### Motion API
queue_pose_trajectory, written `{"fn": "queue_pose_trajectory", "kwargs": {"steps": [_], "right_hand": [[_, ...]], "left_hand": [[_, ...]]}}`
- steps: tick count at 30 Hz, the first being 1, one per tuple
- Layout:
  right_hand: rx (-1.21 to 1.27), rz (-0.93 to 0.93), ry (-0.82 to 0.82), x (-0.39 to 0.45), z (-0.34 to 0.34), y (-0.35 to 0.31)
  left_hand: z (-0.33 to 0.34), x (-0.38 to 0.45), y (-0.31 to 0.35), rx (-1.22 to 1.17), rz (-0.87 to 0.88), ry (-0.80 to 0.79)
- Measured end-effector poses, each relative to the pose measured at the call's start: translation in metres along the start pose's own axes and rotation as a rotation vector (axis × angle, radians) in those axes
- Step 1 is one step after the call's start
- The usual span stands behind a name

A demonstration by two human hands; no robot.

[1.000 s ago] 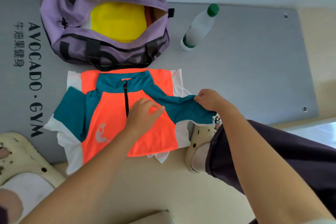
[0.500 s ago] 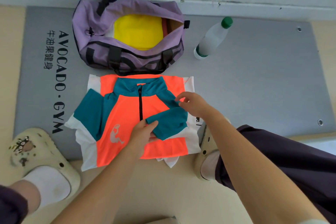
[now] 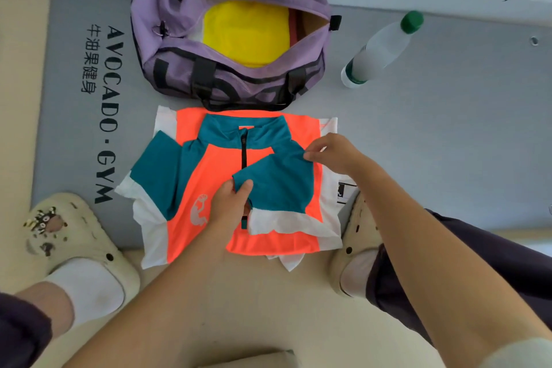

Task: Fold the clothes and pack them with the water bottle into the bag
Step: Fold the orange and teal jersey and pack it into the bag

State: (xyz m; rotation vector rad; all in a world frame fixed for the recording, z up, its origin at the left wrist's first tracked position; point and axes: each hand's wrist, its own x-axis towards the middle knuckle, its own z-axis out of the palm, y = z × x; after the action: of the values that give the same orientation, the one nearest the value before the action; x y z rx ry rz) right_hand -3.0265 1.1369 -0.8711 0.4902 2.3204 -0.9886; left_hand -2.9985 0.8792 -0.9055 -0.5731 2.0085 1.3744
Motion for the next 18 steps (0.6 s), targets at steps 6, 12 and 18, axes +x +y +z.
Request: {"fn": "queue_pose_trajectory", "kwargs": {"steps": [6, 12, 18], "right_hand": [[0.048, -0.036, 0.138, 0.009, 0.008, -0.005], [0.197, 0.299, 0.274, -0.027, 0.039, 0.008], [-0.020, 0.393, -0.083, -0.078, 0.088, 0.034]], "left_hand": [[0.002, -0.003, -0.002, -0.034, -0.025, -0.014], [-0.009, 0.002, -0.013, 0.089, -0.122, -0.097], [-0.013, -0.002, -0.016, 0.050, -0.133, -0.235]]}}
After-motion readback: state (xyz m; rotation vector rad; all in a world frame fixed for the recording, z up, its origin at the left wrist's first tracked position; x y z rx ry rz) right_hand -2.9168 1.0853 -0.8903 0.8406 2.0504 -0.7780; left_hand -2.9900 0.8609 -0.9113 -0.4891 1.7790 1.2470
